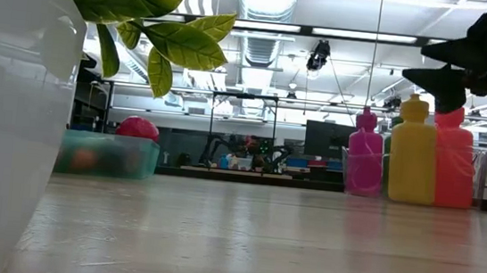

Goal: Pick & Place Food Item
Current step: Return to Home Position

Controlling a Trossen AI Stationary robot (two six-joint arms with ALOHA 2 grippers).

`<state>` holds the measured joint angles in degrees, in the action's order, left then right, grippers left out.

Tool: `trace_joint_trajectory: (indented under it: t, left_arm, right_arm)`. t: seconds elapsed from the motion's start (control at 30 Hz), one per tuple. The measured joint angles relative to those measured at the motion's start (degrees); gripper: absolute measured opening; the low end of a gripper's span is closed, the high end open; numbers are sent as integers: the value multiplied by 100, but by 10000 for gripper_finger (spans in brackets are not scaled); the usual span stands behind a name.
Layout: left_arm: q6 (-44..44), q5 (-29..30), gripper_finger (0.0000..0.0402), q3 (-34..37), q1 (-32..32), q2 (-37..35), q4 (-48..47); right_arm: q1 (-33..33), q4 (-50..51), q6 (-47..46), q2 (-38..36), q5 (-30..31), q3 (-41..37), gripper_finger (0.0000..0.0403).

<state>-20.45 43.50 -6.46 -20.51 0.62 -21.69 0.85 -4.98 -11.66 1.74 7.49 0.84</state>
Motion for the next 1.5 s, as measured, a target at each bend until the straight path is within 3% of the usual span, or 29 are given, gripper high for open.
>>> trace_joint_trajectory:
  t: [1.5]
  left_arm:
    - [0,-1,236,4,2,-2,-2]
  right_arm:
    - [2,47,-15,142,1,0,276]
